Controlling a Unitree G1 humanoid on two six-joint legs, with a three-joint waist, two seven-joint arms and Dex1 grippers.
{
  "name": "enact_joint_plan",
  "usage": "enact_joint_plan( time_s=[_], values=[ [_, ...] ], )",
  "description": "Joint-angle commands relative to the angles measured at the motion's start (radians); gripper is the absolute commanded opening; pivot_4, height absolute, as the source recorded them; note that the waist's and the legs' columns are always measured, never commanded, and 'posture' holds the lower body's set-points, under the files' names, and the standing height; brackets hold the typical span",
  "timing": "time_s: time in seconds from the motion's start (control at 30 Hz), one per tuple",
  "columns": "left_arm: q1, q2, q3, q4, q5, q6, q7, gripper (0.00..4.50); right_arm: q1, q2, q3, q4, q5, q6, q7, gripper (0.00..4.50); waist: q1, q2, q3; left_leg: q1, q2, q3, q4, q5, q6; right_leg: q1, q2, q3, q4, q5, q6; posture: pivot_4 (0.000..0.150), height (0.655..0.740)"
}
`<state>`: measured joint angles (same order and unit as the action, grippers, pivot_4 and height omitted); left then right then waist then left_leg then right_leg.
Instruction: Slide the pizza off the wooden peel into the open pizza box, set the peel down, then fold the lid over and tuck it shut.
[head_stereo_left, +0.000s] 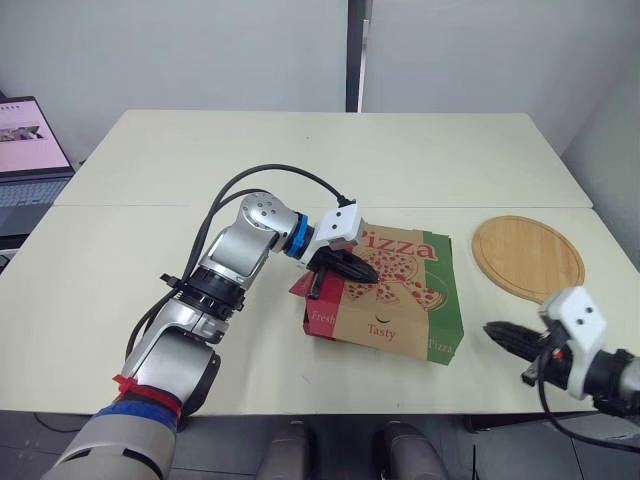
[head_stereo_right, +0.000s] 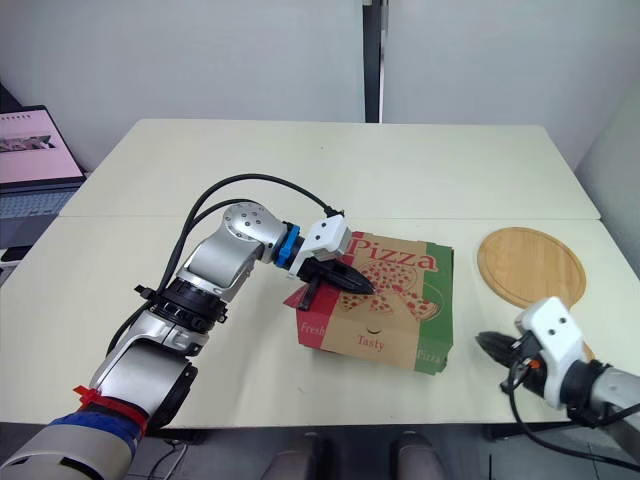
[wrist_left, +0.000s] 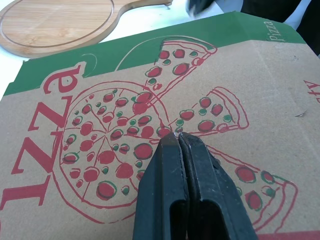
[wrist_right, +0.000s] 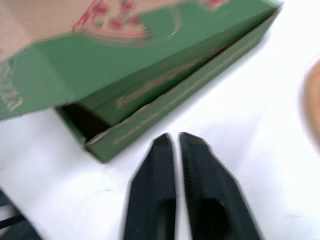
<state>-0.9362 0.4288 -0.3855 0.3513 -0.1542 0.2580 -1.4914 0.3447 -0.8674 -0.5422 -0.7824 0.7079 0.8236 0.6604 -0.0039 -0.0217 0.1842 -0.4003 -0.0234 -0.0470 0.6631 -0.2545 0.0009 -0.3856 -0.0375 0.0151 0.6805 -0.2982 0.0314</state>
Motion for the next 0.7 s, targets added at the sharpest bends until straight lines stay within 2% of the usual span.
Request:
enact_joint_plan(
  time_s=[0.03, 0.17, 0.3, 0.5, 0.7],
  values=[
    [-0.007, -0.002, 0.013, -0.007, 0.002, -0.003, 0.007, 0.00, -0.038, -0.056, -0.099, -0.073, 0.123, 0.033, 0.056, 1.59, 0.000, 0.000, 0.000, 0.000, 0.000, 0.000, 0.000, 0.000, 0.000, 0.000, 0.000, 0.000, 0.000, 0.000, 0.000, 0.150, 0.7400],
    [-0.016, -0.003, 0.021, 0.002, -0.001, -0.007, 0.012, 0.00, -0.080, -0.112, -0.068, -0.119, 0.161, 0.051, 0.049, 2.93, 0.001, 0.000, 0.000, 0.000, 0.000, -0.001, 0.000, 0.000, 0.000, 0.001, 0.000, -0.001, 0.000, 0.000, 0.000, 0.150, 0.7400],
    [-0.019, -0.003, 0.023, 0.007, -0.003, -0.009, 0.017, 0.00, -0.131, -0.154, 0.064, -0.168, 0.090, 0.023, 0.019, 4.37, 0.002, 0.000, 0.000, 0.000, 0.000, -0.001, 0.001, 0.000, 0.000, 0.001, 0.000, -0.001, 0.000, 0.000, 0.000, 0.150, 0.7400],
    [-0.021, -0.006, 0.024, 0.011, -0.003, -0.012, 0.024, 0.00, -0.209, -0.166, 0.231, -0.169, -0.011, 0.003, -0.029, 4.44, 0.002, 0.000, 0.000, 0.000, 0.000, -0.001, 0.001, 0.000, 0.000, 0.000, 0.000, -0.001, 0.000, 0.000, 0.000, 0.150, 0.7400],
    [-0.022, -0.010, 0.025, 0.014, -0.003, -0.014, 0.028, 0.00, -0.235, -0.179, 0.312, -0.130, -0.133, -0.048, -0.022, 4.44, 0.002, 0.000, 0.000, 0.000, 0.000, -0.001, 0.001, 0.000, 0.000, 0.000, 0.000, -0.001, 0.000, 0.000, 0.000, 0.150, 0.7400]
  ],
)
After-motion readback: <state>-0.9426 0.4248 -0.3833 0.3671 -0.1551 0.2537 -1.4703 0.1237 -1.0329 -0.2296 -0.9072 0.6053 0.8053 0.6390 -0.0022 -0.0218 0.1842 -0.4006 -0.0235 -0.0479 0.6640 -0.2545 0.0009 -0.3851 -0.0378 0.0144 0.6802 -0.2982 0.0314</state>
